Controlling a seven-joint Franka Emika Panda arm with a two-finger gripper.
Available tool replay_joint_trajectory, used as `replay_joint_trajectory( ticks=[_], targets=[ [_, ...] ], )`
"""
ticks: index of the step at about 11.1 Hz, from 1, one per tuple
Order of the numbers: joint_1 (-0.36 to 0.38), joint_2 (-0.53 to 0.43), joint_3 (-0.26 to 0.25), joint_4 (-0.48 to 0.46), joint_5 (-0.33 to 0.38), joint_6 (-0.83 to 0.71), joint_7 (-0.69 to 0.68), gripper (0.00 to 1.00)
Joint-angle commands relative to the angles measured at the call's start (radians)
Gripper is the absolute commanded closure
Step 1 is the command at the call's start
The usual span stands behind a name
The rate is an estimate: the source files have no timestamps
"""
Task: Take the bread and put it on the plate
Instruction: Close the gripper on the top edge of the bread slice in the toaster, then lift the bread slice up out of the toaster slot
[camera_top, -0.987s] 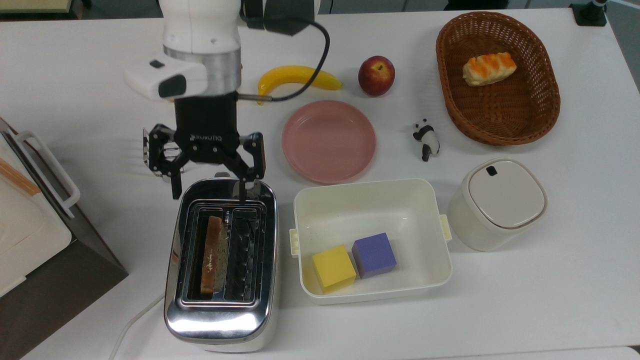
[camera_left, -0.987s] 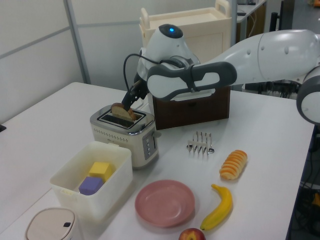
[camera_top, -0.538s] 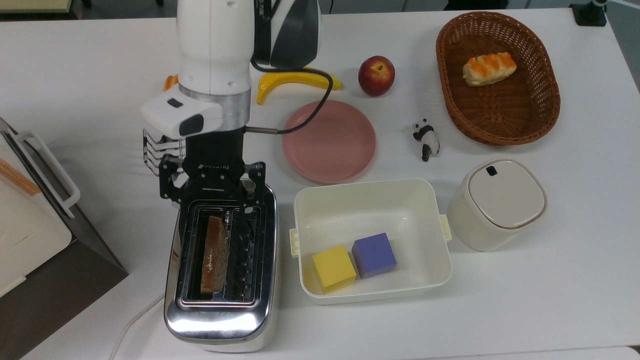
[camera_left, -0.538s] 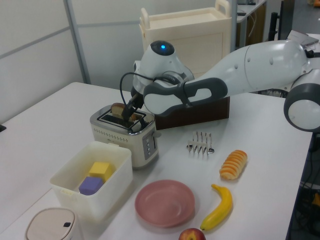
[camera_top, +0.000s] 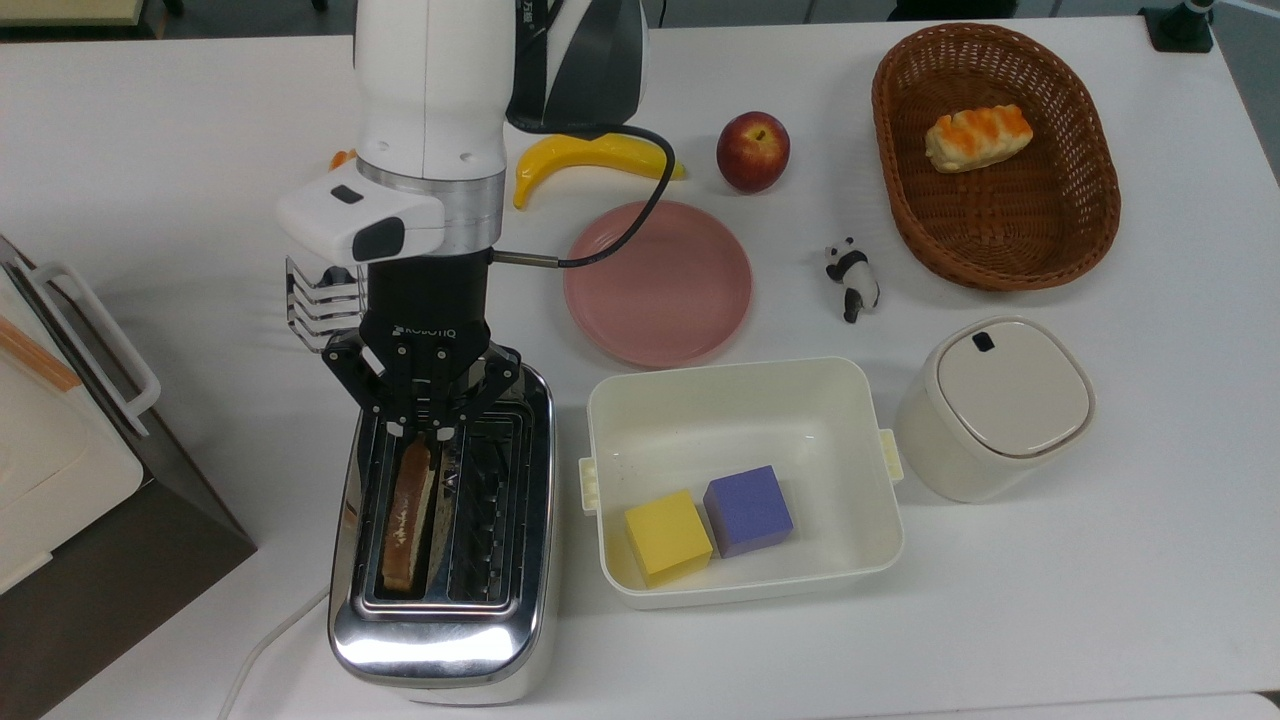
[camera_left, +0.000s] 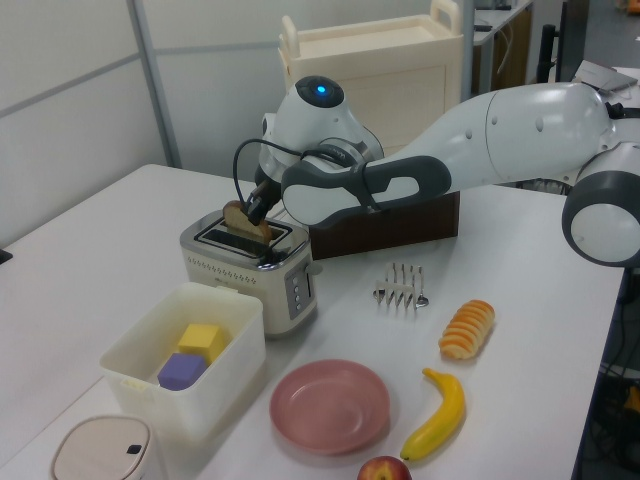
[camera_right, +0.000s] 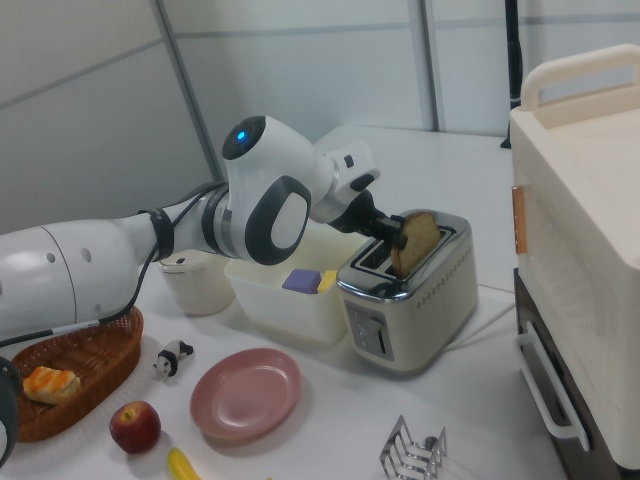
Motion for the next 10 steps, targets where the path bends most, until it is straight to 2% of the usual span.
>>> replay_joint_trajectory(
  ticks=[1, 3, 6, 8, 9, 10],
  targets=[
    [0.012, -0.02, -0.012, 0.004, -0.019, 0.008, 0.054, 1.0],
    [0.012, -0.064, -0.012, 0.026, -0.002, -0.001, 0.072, 1.0],
    [0.013, -0.174, -0.012, 0.024, 0.01, -0.007, 0.168, 1.0],
    [0.015, -0.23, -0.009, 0.02, 0.032, -0.119, 0.17, 1.0],
    [0.015, -0.248, -0.009, 0.02, 0.083, -0.226, 0.166, 1.0],
    [0.015, -0.268, -0.01, 0.018, 0.164, -0.351, 0.14, 1.0]
  ],
)
